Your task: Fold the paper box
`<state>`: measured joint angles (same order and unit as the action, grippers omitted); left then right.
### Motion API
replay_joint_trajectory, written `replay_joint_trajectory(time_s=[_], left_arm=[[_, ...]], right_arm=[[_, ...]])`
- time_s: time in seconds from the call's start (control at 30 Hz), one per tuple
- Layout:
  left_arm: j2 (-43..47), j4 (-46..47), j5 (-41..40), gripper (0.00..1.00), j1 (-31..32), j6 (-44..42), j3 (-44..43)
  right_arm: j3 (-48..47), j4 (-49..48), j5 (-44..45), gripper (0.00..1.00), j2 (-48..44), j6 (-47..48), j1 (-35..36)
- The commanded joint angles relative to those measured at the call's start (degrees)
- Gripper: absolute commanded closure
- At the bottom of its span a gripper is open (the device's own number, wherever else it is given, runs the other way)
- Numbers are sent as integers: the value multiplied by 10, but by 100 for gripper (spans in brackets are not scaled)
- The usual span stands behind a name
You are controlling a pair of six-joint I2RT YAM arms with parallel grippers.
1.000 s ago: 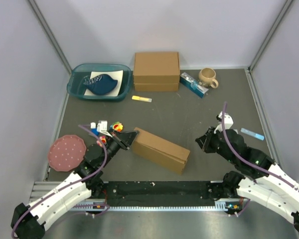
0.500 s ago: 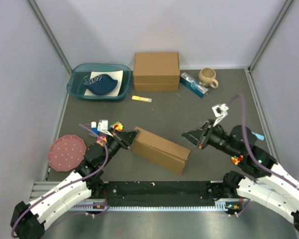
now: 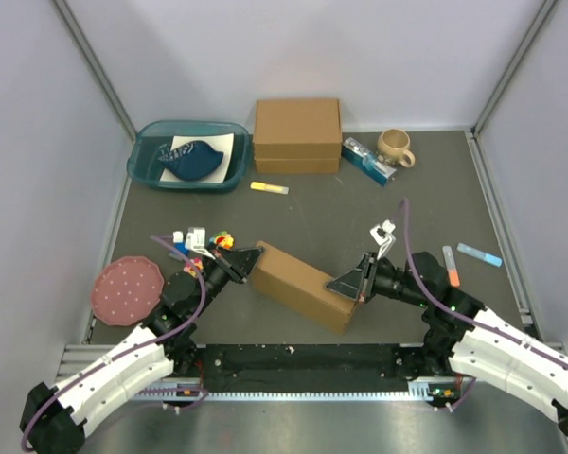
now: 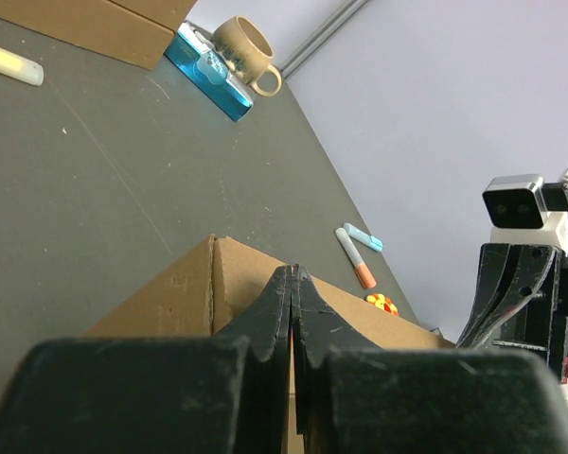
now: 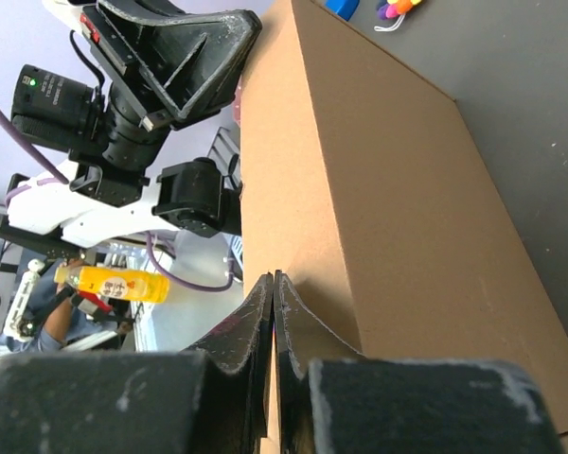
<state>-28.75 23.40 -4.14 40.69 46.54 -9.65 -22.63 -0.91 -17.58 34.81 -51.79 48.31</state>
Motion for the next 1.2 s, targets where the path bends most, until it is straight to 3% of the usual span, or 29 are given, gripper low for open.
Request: replay_joint_trajectory(time_s=[0.0, 0.27, 0.57, 0.77, 0.97, 1.03, 1.17], left_arm=[[-10, -97, -9, 99, 0, -21, 9], [-10, -108, -15, 99, 1, -26, 2], [-21, -105, -11, 99, 1, -26, 1], [-23, -105, -17, 99, 1, -28, -2], [-23, -108, -19, 98, 1, -30, -8], [-20, -114, -23, 97, 1, -36, -17], [-10, -125, -49, 79, 1, -47, -41]], right_arm=[[-22, 34, 6, 100, -27, 9, 6], [-92, 22, -17, 100, -28, 8, 6], [-17, 7, -133, 100, -3, 9, 8], [22, 91, -114, 100, -25, 30, 8], [-26, 121, -23, 100, -91, 42, 6], [-67, 139, 26, 78, -107, 51, 7], [-135, 210, 84, 52, -106, 73, 7]])
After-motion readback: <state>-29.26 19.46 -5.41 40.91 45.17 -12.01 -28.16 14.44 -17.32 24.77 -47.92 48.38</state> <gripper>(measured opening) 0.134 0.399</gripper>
